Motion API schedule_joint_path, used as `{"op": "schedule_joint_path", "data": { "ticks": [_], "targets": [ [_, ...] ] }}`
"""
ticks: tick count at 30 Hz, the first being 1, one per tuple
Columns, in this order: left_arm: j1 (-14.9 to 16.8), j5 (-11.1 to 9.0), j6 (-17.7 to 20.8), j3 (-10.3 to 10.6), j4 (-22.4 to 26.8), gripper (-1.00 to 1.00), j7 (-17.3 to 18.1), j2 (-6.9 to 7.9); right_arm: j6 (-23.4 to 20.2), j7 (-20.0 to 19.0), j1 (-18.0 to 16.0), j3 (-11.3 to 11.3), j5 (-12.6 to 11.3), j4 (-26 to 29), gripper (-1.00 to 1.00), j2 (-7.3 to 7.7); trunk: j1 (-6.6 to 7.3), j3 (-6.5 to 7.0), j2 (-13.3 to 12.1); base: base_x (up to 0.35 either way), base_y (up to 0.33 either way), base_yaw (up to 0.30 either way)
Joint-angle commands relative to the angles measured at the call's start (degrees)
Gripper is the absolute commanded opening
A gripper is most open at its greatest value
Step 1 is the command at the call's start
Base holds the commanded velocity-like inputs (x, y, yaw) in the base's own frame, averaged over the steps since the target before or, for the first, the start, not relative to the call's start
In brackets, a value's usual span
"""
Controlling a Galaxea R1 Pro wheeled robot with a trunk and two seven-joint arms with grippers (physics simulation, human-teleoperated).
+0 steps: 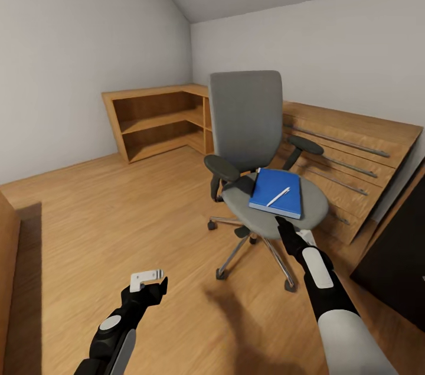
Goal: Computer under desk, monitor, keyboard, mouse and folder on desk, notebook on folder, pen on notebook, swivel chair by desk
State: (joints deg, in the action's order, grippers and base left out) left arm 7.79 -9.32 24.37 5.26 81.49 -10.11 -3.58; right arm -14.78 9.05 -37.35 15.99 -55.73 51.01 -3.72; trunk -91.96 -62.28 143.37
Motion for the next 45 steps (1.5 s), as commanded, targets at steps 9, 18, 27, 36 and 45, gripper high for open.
{"op": "schedule_joint_path", "data": {
  "ticks": [9, 18, 27, 36, 45],
  "targets": [
    [0.03, -0.61, 0.16, 0.10, 0.07, 1.00, -0.52, -0.01, -0.34, 0.45, 0.01, 0.18, -0.18, -1.35, 1.00, -0.06, 0.00, -0.06, 0.01, 0.131, 0.077, 0.000],
    [0.03, -0.61, 0.16, 0.10, 0.07, 1.00, -0.52, 0.00, -0.34, 0.45, 0.00, 0.18, -0.17, -1.26, 1.00, -0.06, 0.00, -0.06, 0.01, 0.098, 0.043, 0.000],
    [0.03, -0.61, 0.15, 0.10, -0.05, 1.00, -0.52, 0.00, -0.34, 0.45, 0.00, -0.87, -0.17, -1.21, 1.00, 0.03, 0.00, -0.06, 0.01, 0.046, 0.013, 0.000],
    [0.03, -0.61, 0.15, 0.10, -0.54, 1.00, -0.52, 0.00, -0.34, 0.45, 0.01, -1.04, -0.17, -1.11, 1.00, 0.17, 0.00, -0.06, 0.01, 0.000, 0.000, 0.000],
    [0.03, -0.61, 0.04, 0.10, -0.55, 1.00, -0.52, 0.01, -0.34, 0.45, 0.00, -1.05, -0.17, -1.08, 1.00, 0.21, 0.05, 0.38, -0.01, 0.000, 0.000, 0.000]
  ]
}}
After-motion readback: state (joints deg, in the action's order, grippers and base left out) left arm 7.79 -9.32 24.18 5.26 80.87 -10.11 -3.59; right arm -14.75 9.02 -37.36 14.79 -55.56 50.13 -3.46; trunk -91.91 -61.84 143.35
